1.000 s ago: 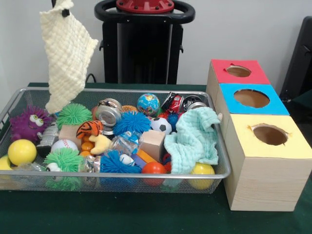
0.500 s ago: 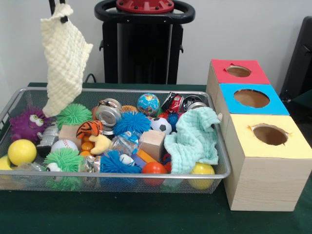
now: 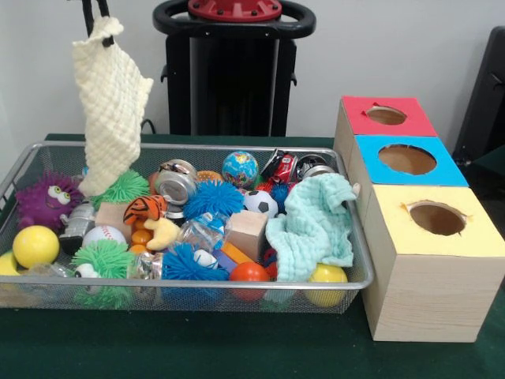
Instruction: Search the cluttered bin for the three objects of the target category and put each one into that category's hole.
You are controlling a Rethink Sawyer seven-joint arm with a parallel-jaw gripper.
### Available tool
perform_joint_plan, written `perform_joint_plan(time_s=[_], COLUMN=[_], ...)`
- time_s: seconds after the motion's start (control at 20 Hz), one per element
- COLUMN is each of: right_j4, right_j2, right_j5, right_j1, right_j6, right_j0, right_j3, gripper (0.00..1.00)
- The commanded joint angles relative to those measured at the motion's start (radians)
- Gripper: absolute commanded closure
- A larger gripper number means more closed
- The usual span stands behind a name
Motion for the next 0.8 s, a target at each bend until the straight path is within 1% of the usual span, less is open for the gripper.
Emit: perform_joint_plan(time_s=[0.05,0.5,0.8], right_j4=[-0.089,-0.119,-0.135], right_j2=[0.014,0.016,0.020], right_j5=[0.091,0.112,0.134], right_j1=[0.077,0.127,0.167], right_j6=[-0.274,-0.294,-0.326], right_j0=[-0.018,-0.033,-0.054], right_j3=[0.030,0.020,0.013], gripper=[1.00,1.00,1.00])
